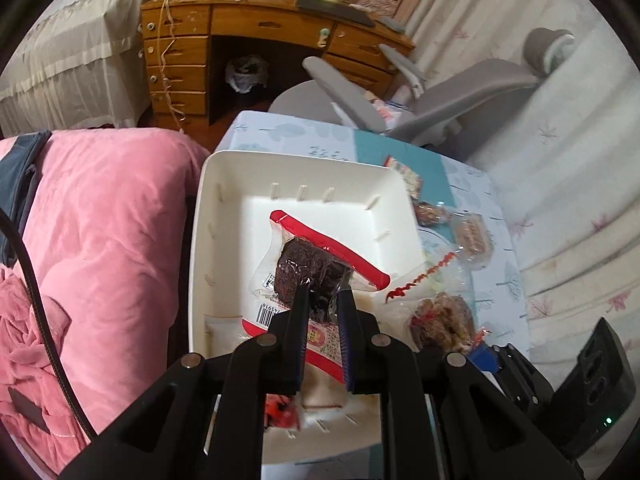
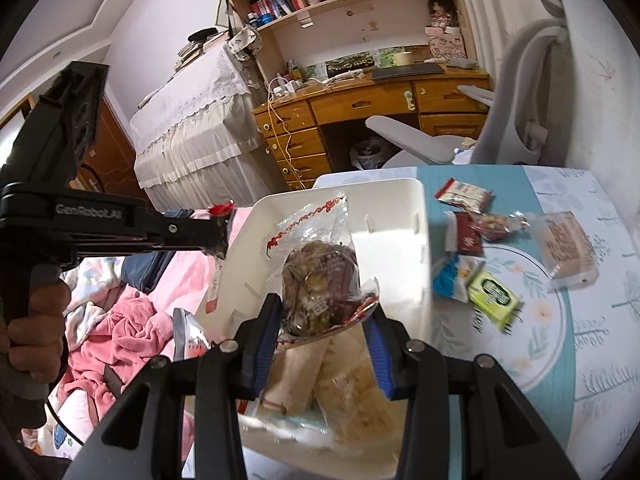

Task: Organize snacks
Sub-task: 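Carry both held packets over the white tray and open both tools, then withdraw both tools from the tray toward the remaining snacks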

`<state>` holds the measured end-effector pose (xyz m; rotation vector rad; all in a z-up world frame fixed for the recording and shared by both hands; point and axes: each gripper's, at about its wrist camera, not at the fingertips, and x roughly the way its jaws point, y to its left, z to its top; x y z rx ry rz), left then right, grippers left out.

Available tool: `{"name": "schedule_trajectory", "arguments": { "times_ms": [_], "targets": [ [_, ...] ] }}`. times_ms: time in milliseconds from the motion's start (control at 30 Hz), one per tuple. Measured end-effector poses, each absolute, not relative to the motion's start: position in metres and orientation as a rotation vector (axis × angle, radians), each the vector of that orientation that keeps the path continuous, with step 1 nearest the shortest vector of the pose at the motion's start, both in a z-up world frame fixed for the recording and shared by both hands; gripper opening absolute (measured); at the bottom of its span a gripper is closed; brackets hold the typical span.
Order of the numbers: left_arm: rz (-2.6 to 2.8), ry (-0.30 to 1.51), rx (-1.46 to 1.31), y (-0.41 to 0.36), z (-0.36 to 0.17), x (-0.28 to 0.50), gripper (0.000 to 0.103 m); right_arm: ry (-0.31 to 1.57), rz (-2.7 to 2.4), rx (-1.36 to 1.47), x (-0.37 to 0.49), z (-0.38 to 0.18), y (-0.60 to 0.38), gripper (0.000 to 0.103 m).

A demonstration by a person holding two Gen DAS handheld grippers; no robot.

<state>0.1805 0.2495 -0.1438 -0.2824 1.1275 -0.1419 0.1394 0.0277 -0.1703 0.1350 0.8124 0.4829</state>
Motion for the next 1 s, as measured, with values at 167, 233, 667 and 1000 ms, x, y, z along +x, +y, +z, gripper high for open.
{"name": "schedule_trajectory", "arguments": {
  "times_ms": [167,233,667,1000],
  "targets": [
    [-0.129,1.125,-0.300,0.259,-0.152,0.190,0.016,0.808,0.485,0.108,0.149,-0.172,0.042,0.043],
    [-0.134,1.124,-0.288,0.257,-0.152,0.191,0.034,0.825,0.465,0.090,0.151,-0.174,0.045,0.043],
    [-0.104,1.178,-0.305,0.236,-0.153,0.181,0.067,0.903,0.345,0.135,0.154,-0.177,0.016,0.060],
    [-0.085,1.238,-0.268,0.185,-0.152,0.159,0.075,0.913,0.285,0.148,0.142,-0.165,-0.034,0.070]
  ]
}}
